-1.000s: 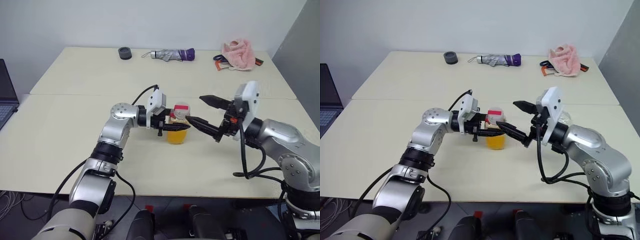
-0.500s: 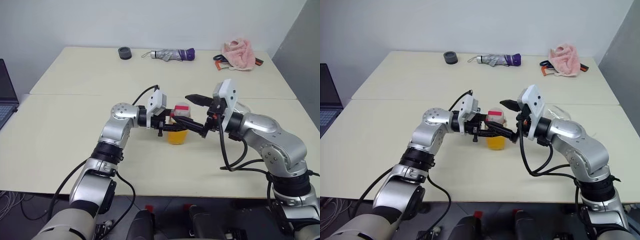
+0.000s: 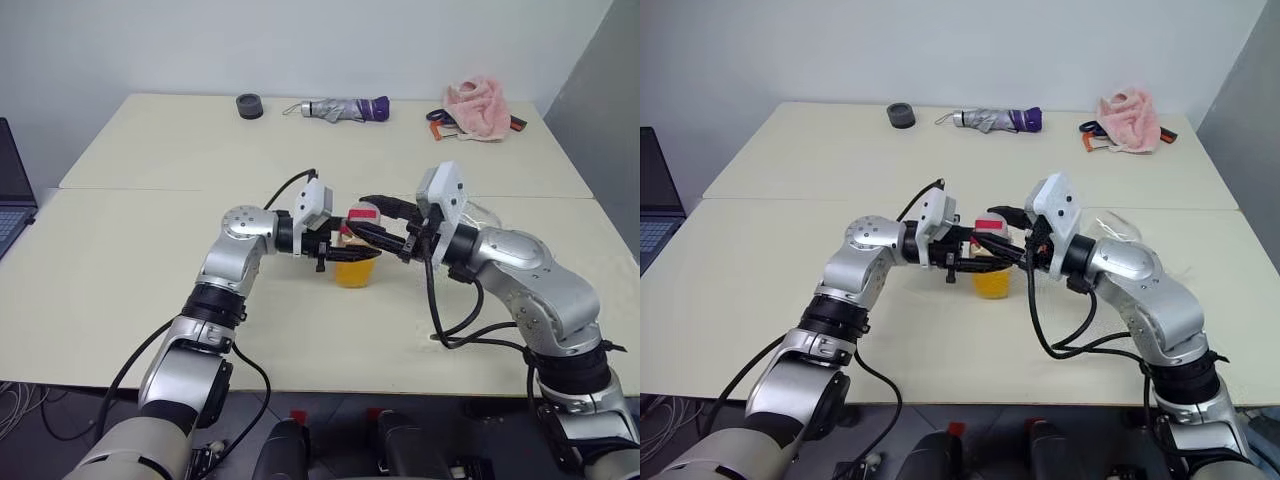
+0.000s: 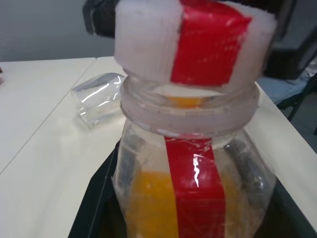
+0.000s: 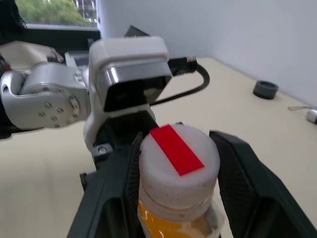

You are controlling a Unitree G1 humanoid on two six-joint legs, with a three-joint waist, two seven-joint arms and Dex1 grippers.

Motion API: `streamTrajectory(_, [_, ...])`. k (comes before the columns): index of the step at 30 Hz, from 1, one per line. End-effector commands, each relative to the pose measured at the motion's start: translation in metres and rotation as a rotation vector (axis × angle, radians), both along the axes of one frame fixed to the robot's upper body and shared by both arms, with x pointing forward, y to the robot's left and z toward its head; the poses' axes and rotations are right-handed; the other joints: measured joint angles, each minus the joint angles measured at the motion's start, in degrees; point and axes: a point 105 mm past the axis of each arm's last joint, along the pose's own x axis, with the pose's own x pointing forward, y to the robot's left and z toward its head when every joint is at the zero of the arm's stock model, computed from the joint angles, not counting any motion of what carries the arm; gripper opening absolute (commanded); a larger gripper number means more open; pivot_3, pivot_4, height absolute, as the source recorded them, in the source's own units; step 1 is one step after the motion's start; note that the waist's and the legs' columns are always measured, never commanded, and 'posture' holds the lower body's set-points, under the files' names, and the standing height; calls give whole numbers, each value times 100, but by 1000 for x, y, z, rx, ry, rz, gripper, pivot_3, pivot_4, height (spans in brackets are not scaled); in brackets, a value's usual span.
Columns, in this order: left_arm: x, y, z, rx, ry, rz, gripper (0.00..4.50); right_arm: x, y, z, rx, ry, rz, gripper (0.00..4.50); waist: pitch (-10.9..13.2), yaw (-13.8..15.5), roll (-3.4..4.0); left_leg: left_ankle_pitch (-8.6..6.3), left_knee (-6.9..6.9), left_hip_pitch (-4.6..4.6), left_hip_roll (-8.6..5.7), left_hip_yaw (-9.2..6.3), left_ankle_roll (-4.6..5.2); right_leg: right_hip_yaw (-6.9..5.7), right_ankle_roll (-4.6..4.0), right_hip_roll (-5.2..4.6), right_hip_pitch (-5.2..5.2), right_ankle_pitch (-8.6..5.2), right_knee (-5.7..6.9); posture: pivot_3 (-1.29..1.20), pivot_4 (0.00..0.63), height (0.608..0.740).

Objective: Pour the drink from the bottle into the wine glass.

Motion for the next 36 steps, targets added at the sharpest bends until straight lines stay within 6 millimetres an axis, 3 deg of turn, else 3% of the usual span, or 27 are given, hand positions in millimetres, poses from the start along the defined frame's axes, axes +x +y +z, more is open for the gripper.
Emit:
streamTrajectory(1, [-6, -3, 12, -26, -52, -30, 1768, -6, -5, 17, 77, -66, -3, 1793, 0, 1, 0, 0, 0, 0, 0, 0, 0, 0, 0, 0, 0, 0, 0, 0, 150, 740])
streamTrajectory(5, [-6, -3, 11, -26, -47, -28, 1768, -13, -18, 26, 258, 48, 13, 1742, 0, 5, 0, 0, 0, 0, 2, -1, 0, 0, 0, -2, 0, 0, 1, 0, 150, 740])
streamTrajectory(8, [-6, -1, 10, -31, -43, -15, 1768, -13, -50, 25, 281, 78, -100, 1741, 0, 12, 0, 0, 0, -1, 3, -3, -1, 0, 0, -6, 0, 0, 1, 0, 150, 740])
streamTrajectory(10, [-5, 2, 10, -38, -41, 2, 1768, -16, -72, 8, 223, 108, -192, 1741, -1, 42, -1, 0, 0, -3, 2, -4, 0, -2, 0, -9, 2, 0, -1, 0, 150, 740])
streamTrajectory(15, [-4, 8, 11, -52, -33, 35, 1768, -14, -128, -62, 34, 223, -498, 1741, -1, 22, -2, -1, -2, -1, -9, -2, 1, 2, 1, -8, 8, 0, -7, 0, 150, 740])
streamTrajectory(18, [-4, 10, 12, -57, -29, 46, 1768, -10, -152, -94, -44, 236, -657, 1741, -1, -17, -2, 0, 0, 8, -5, 7, 1, 11, 2, -3, 8, 0, 0, 0, 150, 740])
streamTrajectory(19, [-4, 11, 12, -57, -29, 49, 1768, -9, -157, -100, -50, 237, -690, 2083, -1, -27, -1, 0, 0, 13, -3, 12, 1, 15, 3, 0, 8, -1, 3, 0, 150, 740])
streamTrajectory(23, [-1, 16, 15, -66, -32, 78, 1768, -11, -157, -108, 9, 263, -694, 3389, -1, -62, -1, 0, 0, 17, 8, 13, 0, 20, 3, 16, 8, -1, 6, 0, 150, 740])
streamTrajectory(26, [3, 23, 18, -77, -33, 119, 1768, -13, -154, -94, 76, 258, -648, 4490, -1, -61, -1, 0, 0, 15, 8, 12, 0, 19, 2, 17, 8, -1, 4, 0, 150, 740])
streamTrajectory(33, [20, 52, 28, -141, -34, 302, 1768, -18, -119, -55, 120, 212, -443, 4500, -1, -61, -1, 0, 0, 15, 9, 10, 0, 18, 2, 15, 8, 0, 3, 0, 150, 740])
streamTrajectory(36, [38, 84, 37, -192, -55, 494, 1768, -31, -68, -48, 43, 226, -188, 4500, -1, -64, -1, 0, 0, 14, 9, 7, 0, 15, 2, 15, 8, 0, 2, 0, 150, 740])
